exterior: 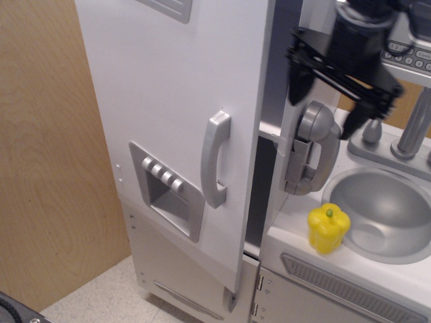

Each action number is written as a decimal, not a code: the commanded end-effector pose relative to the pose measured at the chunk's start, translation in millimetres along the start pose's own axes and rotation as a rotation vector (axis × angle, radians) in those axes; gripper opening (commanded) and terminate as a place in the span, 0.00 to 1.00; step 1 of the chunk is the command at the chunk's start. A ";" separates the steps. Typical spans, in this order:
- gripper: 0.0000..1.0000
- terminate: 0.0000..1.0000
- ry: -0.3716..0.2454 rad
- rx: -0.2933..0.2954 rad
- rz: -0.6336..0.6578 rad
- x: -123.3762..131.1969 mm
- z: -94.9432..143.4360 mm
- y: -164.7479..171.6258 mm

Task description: Open fridge

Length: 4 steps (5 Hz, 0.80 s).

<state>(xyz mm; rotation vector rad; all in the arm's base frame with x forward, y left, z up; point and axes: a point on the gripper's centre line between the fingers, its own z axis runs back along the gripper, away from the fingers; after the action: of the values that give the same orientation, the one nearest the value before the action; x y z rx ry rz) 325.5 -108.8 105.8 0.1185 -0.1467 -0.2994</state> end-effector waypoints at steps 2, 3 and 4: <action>1.00 0.00 -0.074 0.084 -0.054 -47.4 41.4 56.3; 1.00 0.00 -0.085 0.086 -0.079 -78.7 43.3 67.9; 1.00 0.00 -0.076 0.088 -0.094 -108.2 39.0 93.0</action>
<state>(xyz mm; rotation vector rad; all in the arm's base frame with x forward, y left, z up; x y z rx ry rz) 237.9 9.7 128.9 0.1886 -0.2004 -0.3919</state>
